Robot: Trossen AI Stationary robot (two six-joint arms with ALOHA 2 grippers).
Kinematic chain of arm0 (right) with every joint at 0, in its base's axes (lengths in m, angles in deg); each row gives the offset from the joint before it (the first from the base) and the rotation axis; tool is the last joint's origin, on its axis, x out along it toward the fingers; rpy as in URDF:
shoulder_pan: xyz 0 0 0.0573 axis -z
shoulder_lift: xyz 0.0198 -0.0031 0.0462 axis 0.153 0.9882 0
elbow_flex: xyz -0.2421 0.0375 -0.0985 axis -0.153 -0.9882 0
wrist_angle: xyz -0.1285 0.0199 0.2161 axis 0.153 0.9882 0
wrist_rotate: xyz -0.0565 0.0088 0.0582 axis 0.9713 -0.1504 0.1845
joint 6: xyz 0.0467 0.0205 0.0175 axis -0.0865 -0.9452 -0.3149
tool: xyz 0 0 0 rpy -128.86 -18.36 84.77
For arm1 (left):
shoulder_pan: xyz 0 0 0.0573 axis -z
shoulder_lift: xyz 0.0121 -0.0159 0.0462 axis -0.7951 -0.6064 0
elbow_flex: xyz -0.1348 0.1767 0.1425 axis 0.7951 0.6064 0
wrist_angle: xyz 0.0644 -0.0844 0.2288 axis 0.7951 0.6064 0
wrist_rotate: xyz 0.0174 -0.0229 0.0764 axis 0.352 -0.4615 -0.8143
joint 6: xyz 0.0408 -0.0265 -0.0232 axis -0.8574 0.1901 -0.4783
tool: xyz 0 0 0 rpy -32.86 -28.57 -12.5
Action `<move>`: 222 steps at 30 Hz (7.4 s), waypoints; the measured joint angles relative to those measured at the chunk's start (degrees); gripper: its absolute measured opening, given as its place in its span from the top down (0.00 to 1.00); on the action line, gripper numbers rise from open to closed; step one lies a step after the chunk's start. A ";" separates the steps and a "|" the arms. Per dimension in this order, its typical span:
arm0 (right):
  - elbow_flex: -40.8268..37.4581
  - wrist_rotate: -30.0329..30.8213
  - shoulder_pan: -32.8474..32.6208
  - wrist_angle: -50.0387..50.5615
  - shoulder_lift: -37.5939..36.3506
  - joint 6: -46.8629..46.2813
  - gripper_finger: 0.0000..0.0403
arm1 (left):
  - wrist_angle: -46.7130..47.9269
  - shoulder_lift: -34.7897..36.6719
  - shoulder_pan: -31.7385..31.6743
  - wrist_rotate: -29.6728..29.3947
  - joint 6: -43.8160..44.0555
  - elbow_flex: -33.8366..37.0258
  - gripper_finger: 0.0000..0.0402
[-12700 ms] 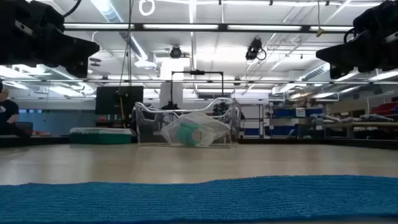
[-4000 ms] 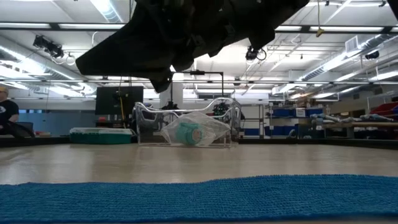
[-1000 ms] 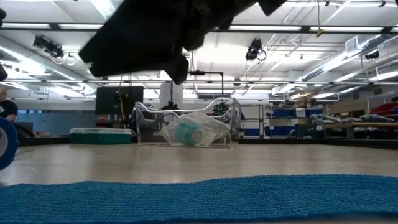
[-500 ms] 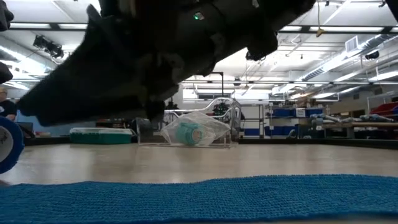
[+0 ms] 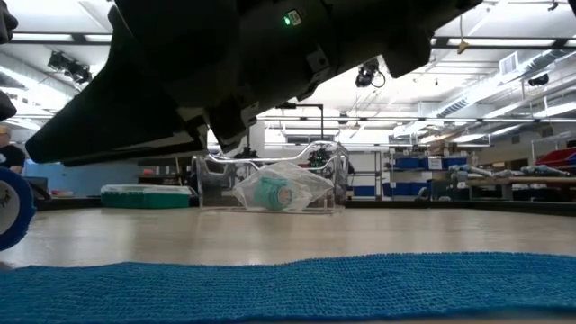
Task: Roll bandage
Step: Roll the blue bandage
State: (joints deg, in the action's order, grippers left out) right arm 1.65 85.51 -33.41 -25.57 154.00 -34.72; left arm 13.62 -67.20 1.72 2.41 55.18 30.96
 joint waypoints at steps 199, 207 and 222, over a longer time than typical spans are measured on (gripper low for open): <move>9.95 27.14 -1.25 37.09 -32.37 15.03 1.00 | -39.34 13.89 -14.45 -28.06 -46.41 -1.89 0.44; 5.52 21.88 -2.20 33.45 -32.83 15.20 1.00 | -65.25 13.88 -14.35 -26.27 -54.48 7.75 0.44; -27.63 11.70 11.50 6.58 -46.70 12.30 1.00 | -56.89 13.94 -26.23 -15.80 -50.84 9.90 0.45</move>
State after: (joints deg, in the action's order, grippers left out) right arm -25.98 97.21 -21.91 -18.98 107.29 -22.42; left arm -43.27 -53.25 -24.51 -13.39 4.35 40.86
